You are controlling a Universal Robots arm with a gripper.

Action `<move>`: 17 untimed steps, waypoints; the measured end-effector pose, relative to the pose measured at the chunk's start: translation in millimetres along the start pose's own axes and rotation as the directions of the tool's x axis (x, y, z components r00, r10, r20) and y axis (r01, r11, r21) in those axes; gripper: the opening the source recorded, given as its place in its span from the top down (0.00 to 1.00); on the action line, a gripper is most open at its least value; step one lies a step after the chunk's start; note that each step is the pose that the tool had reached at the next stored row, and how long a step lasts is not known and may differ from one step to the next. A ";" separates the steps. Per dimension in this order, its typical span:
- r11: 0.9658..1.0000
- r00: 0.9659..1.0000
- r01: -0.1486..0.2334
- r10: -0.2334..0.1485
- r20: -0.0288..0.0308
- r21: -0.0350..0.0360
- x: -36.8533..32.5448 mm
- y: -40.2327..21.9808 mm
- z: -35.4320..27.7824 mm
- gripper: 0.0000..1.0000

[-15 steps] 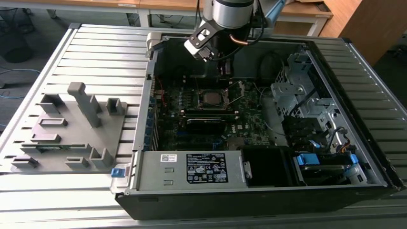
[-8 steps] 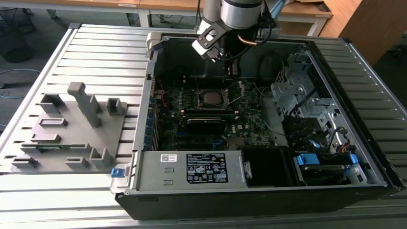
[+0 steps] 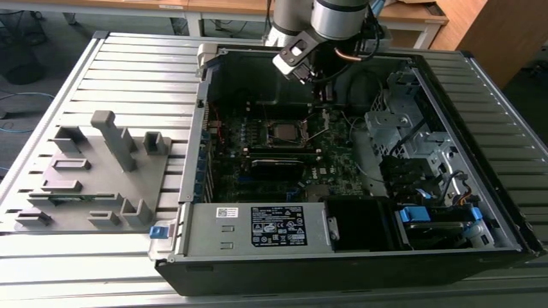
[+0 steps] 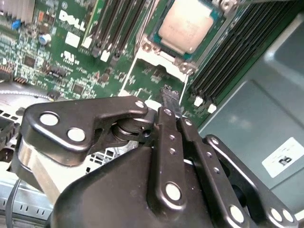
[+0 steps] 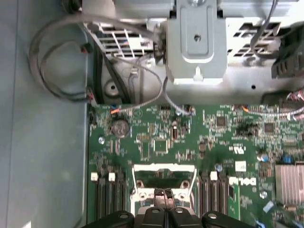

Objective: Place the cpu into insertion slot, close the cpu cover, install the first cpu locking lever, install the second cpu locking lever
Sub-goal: 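Close the cpu cover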

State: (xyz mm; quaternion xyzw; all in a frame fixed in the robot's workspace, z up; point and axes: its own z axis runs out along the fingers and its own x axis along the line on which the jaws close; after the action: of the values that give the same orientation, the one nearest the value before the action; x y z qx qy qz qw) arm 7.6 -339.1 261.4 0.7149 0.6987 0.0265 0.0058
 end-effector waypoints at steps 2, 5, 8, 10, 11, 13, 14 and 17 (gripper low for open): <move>1.000 1.000 0.000 0.000 0.000 0.000 0.1 4.8 0.3 0.89; 1.000 1.000 0.000 0.000 0.000 0.000 0.3 12.7 0.8 0.89; 1.000 1.000 0.000 0.000 0.000 0.000 0.5 20.5 1.2 0.89; 1.000 1.000 0.000 0.000 0.000 0.000 0.6 25.2 1.4 0.89; 1.000 1.000 0.000 0.000 0.000 0.000 0.6 27.7 1.5 0.89; 1.000 1.000 0.000 0.000 0.000 0.000 0.7 32.2 1.7 0.89; 1.000 1.000 0.000 0.000 0.000 0.000 0.8 34.4 1.8 0.89; 1.000 1.000 0.000 0.000 0.000 0.000 0.9 40.5 2.2 0.89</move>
State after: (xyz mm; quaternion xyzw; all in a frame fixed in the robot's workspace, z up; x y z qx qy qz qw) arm 48.2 -339.1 261.1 0.7149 0.6987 0.0266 0.0058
